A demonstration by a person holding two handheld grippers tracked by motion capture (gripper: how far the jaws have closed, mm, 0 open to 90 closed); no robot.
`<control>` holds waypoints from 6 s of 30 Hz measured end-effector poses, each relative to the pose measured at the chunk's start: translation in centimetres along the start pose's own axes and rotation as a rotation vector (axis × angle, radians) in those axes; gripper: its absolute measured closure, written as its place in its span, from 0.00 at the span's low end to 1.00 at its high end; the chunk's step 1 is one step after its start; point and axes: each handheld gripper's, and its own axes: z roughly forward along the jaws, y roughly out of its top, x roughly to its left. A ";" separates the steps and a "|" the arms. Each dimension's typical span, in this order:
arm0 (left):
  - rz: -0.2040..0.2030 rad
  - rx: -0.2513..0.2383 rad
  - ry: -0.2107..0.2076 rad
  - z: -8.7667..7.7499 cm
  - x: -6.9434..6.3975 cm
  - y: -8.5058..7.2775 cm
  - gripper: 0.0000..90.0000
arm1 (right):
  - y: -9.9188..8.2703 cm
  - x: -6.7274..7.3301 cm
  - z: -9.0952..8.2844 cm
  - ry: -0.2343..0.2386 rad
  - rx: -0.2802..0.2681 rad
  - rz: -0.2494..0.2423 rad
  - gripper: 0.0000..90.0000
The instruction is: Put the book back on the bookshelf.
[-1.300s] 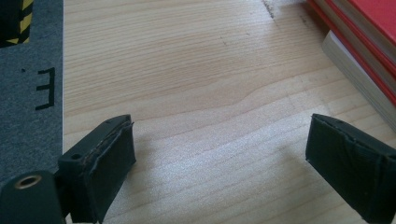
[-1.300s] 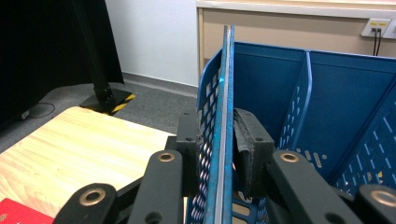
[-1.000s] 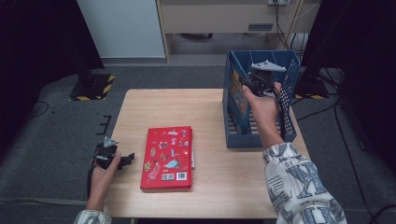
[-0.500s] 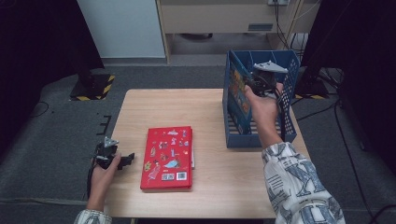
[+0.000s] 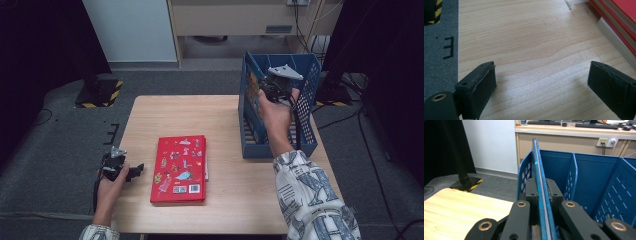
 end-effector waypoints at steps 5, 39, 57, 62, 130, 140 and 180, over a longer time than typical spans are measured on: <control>0.000 -0.001 0.000 0.0 0.0 0.0 0.09 | -0.2 0.0 0.4 -0.016 -0.002 0.010 0.92; 0.001 -0.004 0.000 -0.1 0.0 0.0 0.09 | -1.1 1.0 -1.0 0.071 -0.001 -0.003 0.67; 0.004 -0.004 0.002 -0.1 -0.1 0.0 0.09 | -2.6 2.7 -3.0 0.168 0.017 -0.059 0.65; 0.005 -0.004 0.002 -0.1 -0.1 0.0 0.09 | -2.8 3.2 -2.7 0.173 0.029 -0.071 0.66; -0.003 -0.117 -0.018 -2.0 -1.5 0.2 0.05 | -12.7 2.5 -8.6 0.414 0.069 -0.090 0.08; 0.027 -0.132 -0.051 -3.2 -3.3 0.3 0.05 | -14.0 6.7 -9.6 0.505 0.101 -0.139 0.13; 0.047 -0.114 -0.274 -1.5 -7.9 0.9 0.31 | -21.8 15.4 -6.3 0.713 0.380 -0.228 0.20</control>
